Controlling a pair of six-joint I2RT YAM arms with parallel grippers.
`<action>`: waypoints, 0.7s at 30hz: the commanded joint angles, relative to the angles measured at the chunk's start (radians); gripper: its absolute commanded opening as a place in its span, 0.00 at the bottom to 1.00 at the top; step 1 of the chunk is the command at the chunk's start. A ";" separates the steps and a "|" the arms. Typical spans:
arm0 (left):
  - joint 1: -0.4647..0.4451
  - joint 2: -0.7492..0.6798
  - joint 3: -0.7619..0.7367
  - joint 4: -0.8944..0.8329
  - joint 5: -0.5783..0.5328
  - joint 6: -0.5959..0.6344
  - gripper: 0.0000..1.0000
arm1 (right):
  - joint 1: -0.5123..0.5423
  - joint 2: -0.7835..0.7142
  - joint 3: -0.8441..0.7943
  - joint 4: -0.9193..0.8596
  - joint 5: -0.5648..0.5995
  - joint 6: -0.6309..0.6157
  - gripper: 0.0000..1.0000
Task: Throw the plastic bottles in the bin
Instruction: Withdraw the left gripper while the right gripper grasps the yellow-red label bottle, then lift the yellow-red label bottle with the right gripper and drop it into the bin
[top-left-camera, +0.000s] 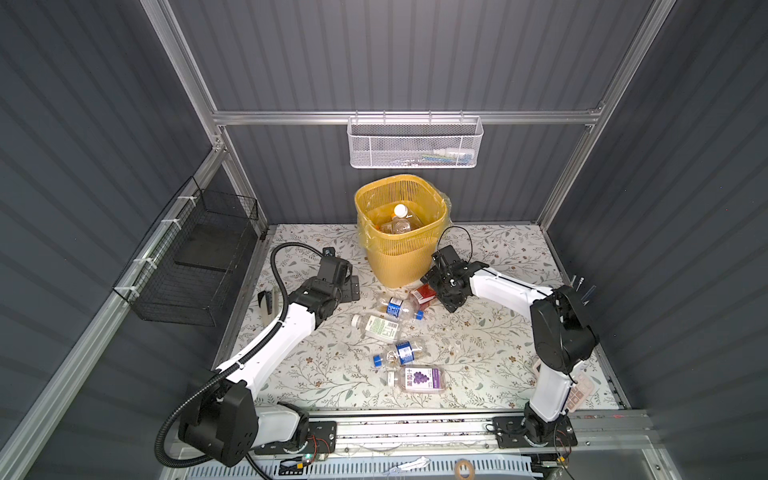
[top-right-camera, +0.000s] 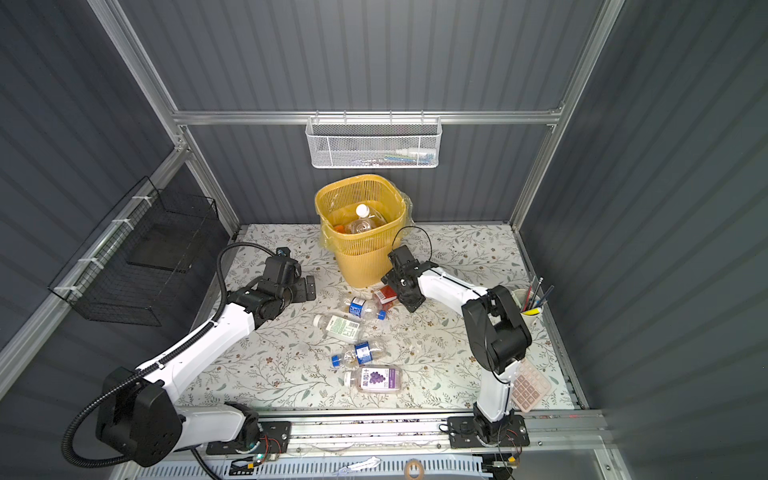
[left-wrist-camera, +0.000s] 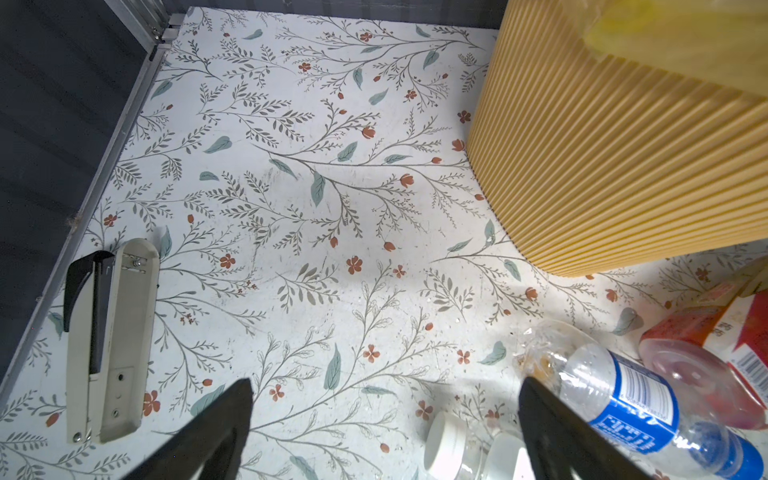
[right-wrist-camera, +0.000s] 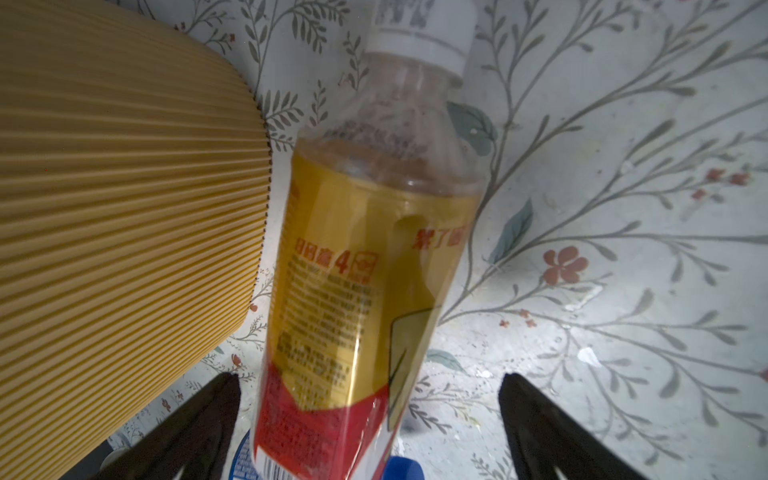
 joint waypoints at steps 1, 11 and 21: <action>0.006 0.014 0.010 0.002 0.001 0.033 1.00 | -0.002 0.035 0.046 -0.065 0.050 -0.034 0.99; 0.006 0.025 0.012 0.000 -0.002 0.021 1.00 | -0.088 0.018 -0.039 -0.035 0.017 -0.153 0.72; 0.005 0.047 0.016 0.014 0.019 0.010 1.00 | -0.176 -0.110 -0.184 -0.032 0.023 -0.248 0.74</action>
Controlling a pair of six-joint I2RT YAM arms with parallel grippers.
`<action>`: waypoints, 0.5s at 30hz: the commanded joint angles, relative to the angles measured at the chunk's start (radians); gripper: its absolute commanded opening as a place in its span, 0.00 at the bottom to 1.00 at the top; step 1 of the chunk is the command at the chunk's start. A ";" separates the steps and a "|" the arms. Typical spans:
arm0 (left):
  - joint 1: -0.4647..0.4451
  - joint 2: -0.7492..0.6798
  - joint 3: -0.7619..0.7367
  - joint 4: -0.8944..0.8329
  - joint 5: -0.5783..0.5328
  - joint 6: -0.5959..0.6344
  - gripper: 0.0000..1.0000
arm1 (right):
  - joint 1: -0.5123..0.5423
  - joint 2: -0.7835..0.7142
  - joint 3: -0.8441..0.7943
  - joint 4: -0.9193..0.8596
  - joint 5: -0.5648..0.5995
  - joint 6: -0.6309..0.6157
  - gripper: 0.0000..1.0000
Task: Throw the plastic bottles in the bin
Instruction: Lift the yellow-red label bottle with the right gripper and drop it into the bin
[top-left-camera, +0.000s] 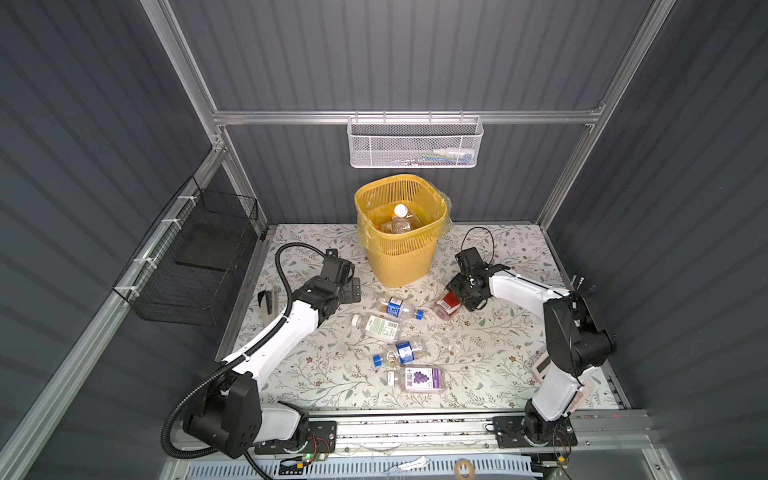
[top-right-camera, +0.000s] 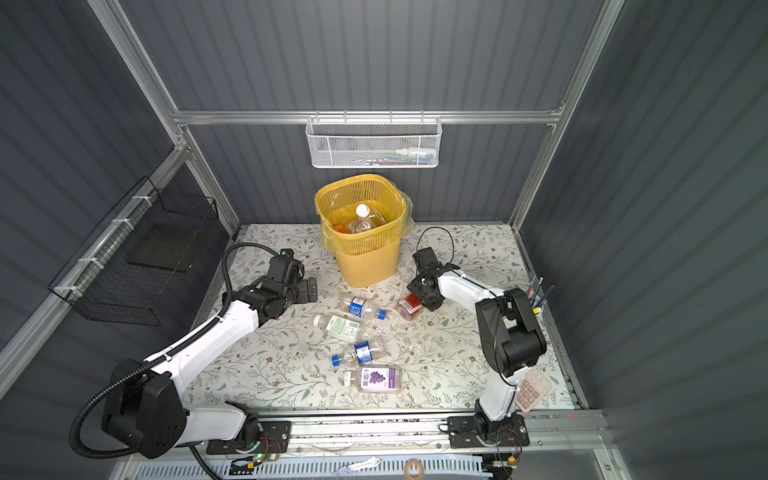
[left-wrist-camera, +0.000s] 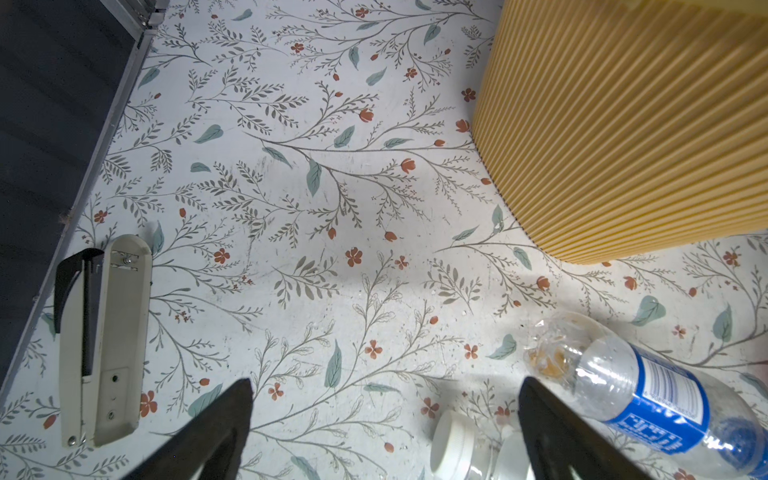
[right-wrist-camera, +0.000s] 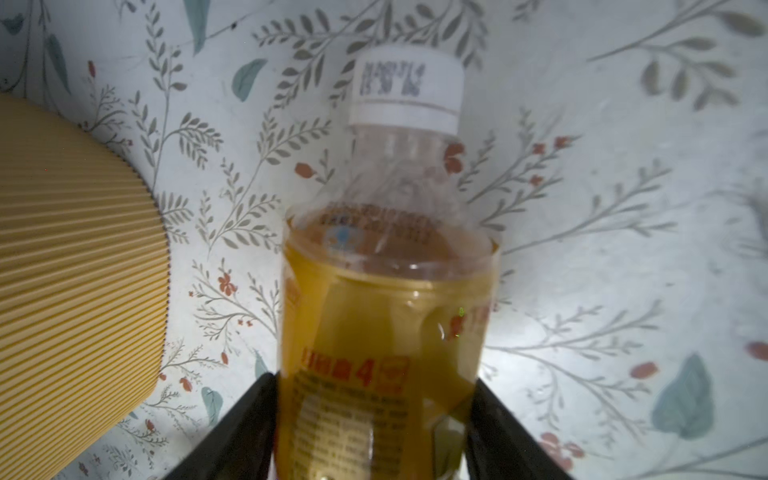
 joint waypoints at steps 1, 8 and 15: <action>0.006 0.010 0.017 0.015 0.013 -0.002 1.00 | -0.012 -0.009 -0.005 -0.063 0.014 -0.085 0.79; 0.006 0.010 0.007 0.021 0.014 -0.007 1.00 | -0.012 0.050 0.079 -0.162 0.010 -0.219 0.93; 0.006 0.010 -0.003 0.026 0.008 -0.010 1.00 | 0.002 0.096 0.127 -0.189 -0.005 -0.270 0.90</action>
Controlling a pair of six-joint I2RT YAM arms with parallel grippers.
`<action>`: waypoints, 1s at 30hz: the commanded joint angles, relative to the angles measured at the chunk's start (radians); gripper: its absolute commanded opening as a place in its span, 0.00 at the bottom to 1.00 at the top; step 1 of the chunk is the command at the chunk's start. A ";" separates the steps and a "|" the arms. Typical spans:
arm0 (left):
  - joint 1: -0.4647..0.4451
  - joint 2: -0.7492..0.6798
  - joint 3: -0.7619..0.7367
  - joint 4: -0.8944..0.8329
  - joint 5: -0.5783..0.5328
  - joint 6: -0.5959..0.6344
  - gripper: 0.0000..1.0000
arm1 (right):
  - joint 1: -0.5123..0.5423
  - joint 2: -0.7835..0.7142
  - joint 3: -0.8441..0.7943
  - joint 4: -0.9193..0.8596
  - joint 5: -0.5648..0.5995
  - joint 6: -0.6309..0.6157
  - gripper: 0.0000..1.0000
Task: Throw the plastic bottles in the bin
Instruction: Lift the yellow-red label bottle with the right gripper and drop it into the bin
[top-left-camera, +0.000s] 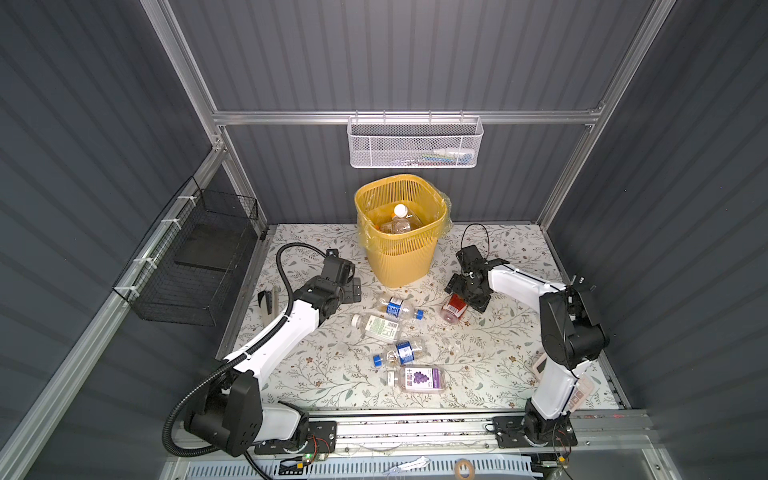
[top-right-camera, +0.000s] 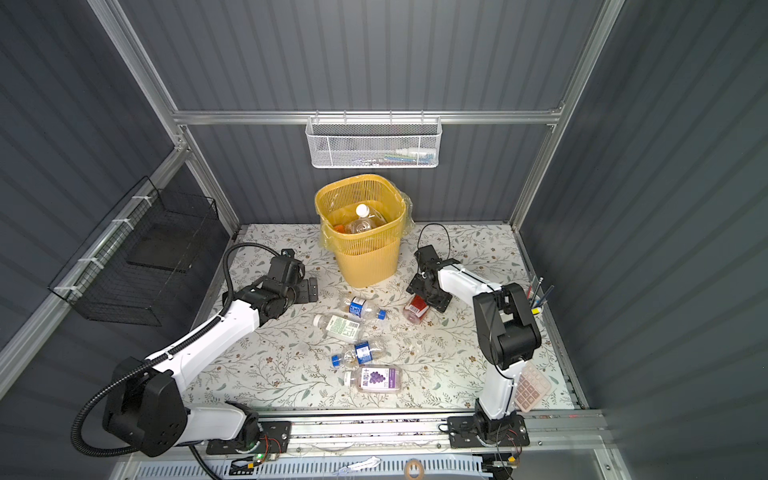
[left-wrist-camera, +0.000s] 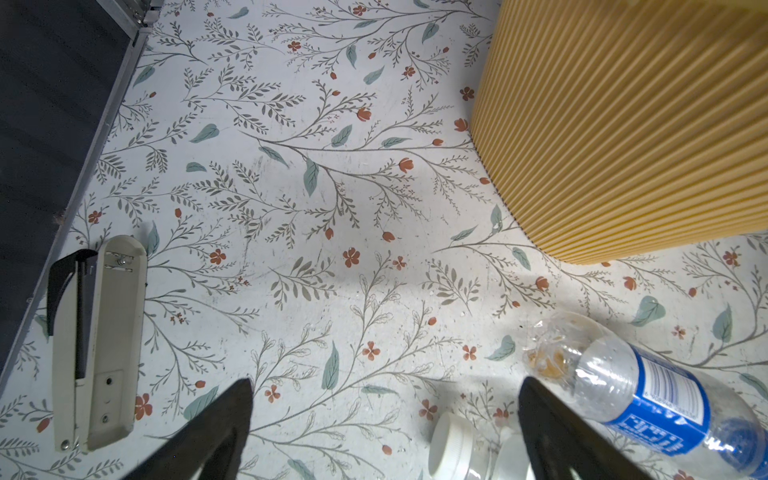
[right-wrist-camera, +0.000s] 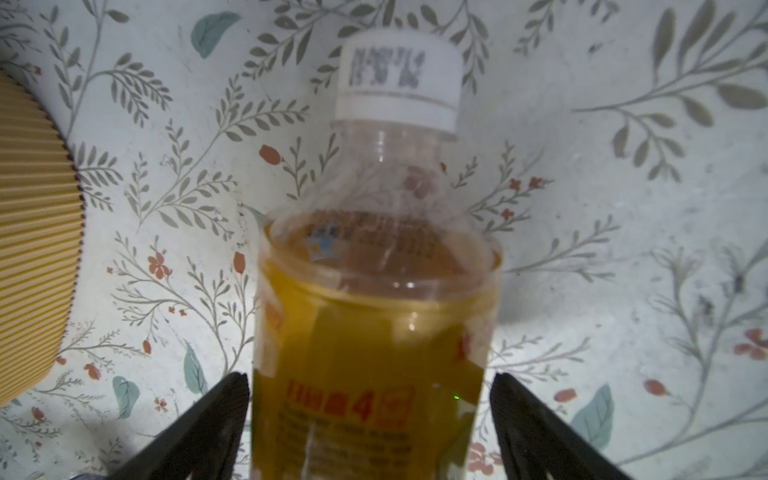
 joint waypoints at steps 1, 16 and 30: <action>0.006 0.005 -0.005 0.020 0.005 -0.009 1.00 | 0.011 0.023 0.034 -0.053 -0.003 -0.057 0.89; 0.013 0.004 -0.033 0.038 0.004 -0.068 1.00 | -0.047 -0.277 -0.116 0.113 -0.040 -0.073 0.63; 0.044 -0.029 -0.135 0.065 0.099 -0.304 1.00 | -0.213 -0.513 0.111 0.408 -0.284 -0.050 0.61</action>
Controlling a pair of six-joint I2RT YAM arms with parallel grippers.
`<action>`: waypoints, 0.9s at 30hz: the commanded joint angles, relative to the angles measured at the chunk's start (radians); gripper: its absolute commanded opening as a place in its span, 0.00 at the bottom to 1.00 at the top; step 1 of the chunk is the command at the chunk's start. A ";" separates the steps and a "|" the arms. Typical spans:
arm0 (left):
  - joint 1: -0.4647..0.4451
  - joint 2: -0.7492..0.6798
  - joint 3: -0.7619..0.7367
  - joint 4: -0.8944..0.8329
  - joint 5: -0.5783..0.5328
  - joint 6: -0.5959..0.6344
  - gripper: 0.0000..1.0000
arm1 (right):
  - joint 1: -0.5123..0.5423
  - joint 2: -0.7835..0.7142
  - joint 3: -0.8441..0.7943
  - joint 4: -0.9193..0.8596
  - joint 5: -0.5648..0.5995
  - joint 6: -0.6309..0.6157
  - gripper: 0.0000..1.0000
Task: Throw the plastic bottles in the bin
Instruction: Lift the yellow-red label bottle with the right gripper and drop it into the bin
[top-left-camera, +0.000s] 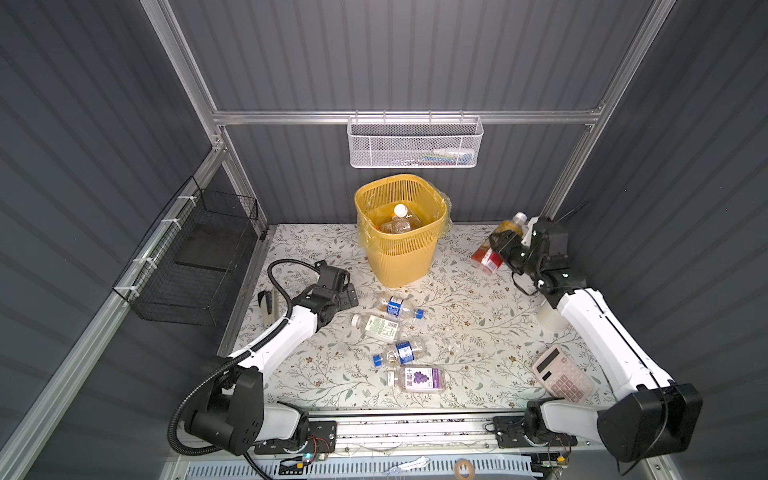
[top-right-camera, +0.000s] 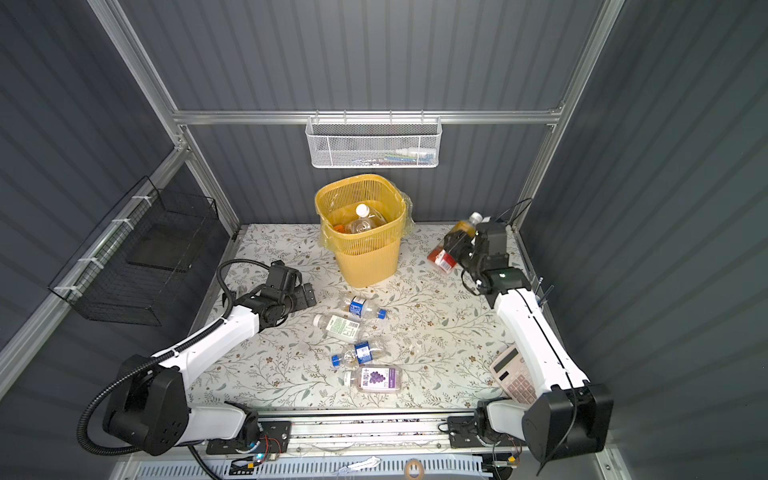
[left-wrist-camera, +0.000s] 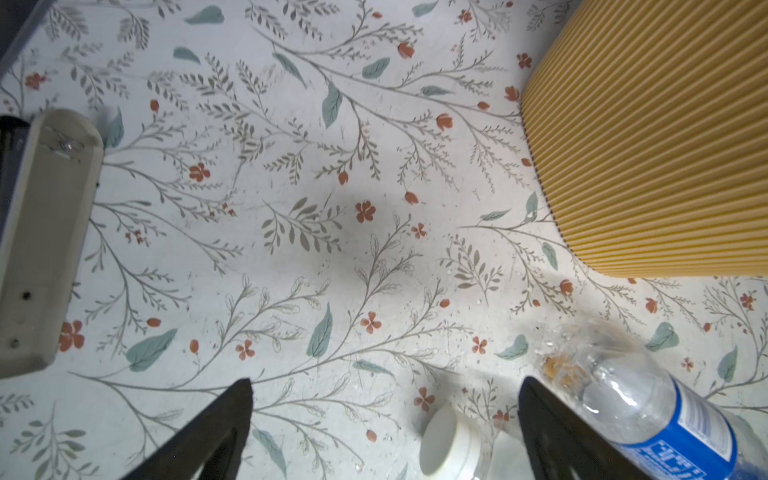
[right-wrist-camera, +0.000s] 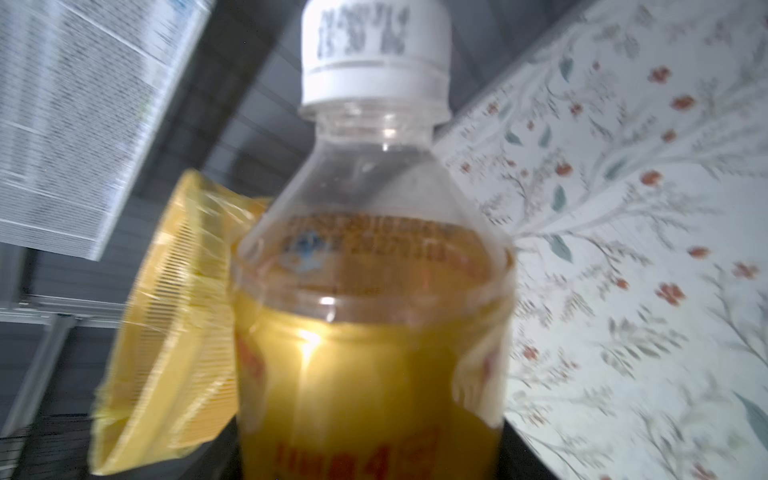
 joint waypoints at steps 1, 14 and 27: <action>0.005 -0.034 -0.019 0.013 0.042 -0.072 1.00 | 0.012 0.096 0.182 0.093 -0.151 0.019 0.61; 0.005 -0.079 -0.022 -0.015 0.055 -0.082 1.00 | 0.262 0.744 1.119 -0.297 -0.269 -0.102 0.97; 0.003 -0.142 -0.006 -0.079 0.068 -0.153 1.00 | 0.198 0.400 0.660 -0.138 -0.030 -0.106 0.99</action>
